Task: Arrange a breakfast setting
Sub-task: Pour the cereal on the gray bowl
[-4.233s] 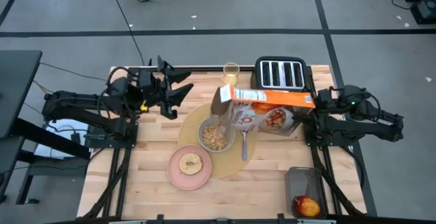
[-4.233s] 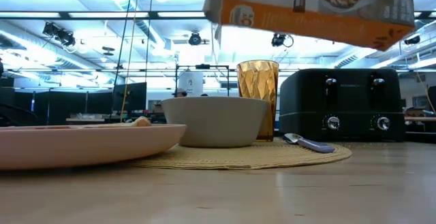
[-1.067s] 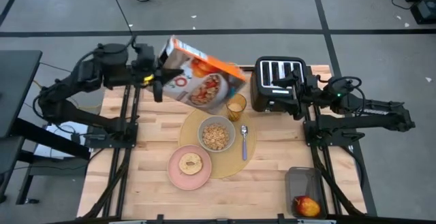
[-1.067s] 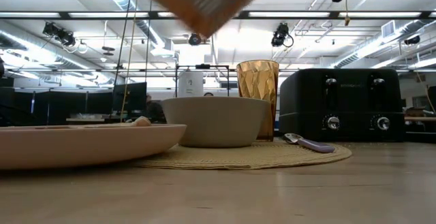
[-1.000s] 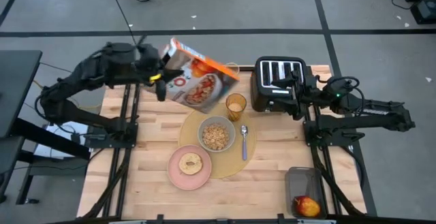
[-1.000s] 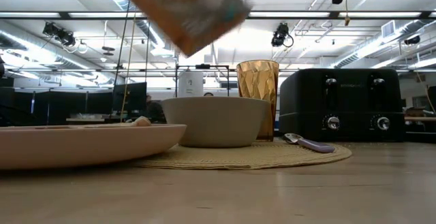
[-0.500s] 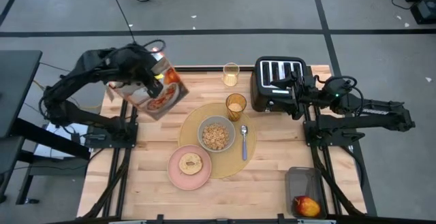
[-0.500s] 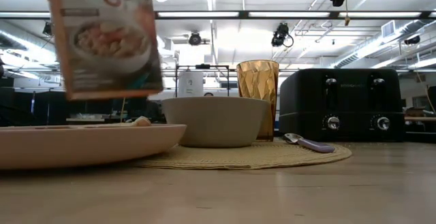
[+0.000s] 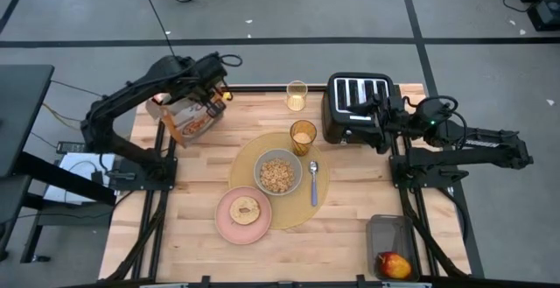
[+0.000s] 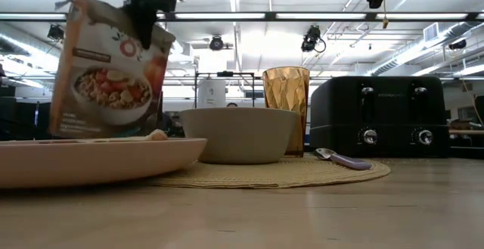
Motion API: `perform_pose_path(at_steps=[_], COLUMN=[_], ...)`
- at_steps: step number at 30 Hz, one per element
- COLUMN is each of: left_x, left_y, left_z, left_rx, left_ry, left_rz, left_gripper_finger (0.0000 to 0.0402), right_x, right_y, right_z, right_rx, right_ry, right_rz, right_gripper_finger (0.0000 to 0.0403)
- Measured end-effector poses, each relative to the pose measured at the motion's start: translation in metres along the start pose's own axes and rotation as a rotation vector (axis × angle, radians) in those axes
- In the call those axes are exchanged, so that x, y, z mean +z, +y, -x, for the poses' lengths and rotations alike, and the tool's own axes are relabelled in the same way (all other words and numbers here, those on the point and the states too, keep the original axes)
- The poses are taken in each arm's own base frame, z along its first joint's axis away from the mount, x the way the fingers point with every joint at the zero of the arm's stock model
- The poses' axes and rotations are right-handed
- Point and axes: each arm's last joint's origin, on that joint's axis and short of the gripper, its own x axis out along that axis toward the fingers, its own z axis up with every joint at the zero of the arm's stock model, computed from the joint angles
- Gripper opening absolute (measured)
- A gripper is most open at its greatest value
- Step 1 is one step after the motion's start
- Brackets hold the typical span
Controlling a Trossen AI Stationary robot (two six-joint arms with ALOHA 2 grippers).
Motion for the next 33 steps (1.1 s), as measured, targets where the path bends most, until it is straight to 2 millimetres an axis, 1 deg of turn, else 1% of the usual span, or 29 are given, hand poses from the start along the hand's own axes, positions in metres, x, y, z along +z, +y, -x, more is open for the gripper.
perform_pose_path(at_steps=[2,6,10,13,19,24,29,33], left_x=[0.006,0.014,0.014,0.015,0.018,0.018,0.019,0.016], left_y=[0.004,0.017,0.033,0.041,0.055,0.054,0.047,0.046], left_z=[-0.005,-0.008,-0.013,-0.015,-0.019,-0.028,-0.045,-0.048], left_rx=[0.005,0.017,0.048,0.099,0.116,0.081,0.051,0.059], left_ry=[-0.022,-0.086,-0.056,-0.068,-0.089,-0.041,-0.008,0.008], left_rz=[0.028,0.091,0.11,0.138,0.175,0.167,0.159,0.167], left_gripper_finger=[0.0001,0.0001,0.0001,0.0001,0.0001,0.0001,0.0001,0.0001], right_x=[0.0,-0.001,-0.003,-0.004,-0.006,-0.007,-0.007,-0.007], right_y=[0.0,0.001,0.004,0.006,0.01,0.011,0.01,0.01], right_z=[0.0,0.0,0.0,0.0,0.0,0.0,0.0,0.0], right_rx=[0.016,0.04,0.069,0.086,0.098,0.099,0.078,0.076], right_ry=[0.006,0.021,0.037,0.045,0.058,0.068,0.063,0.068], right_rz=[-0.009,-0.03,-0.027,-0.031,-0.037,-0.04,-0.039,-0.056], right_gripper_finger=[0.0385,0.0385,0.0385,0.0381,0.0374,0.0374,0.0374,0.0374])
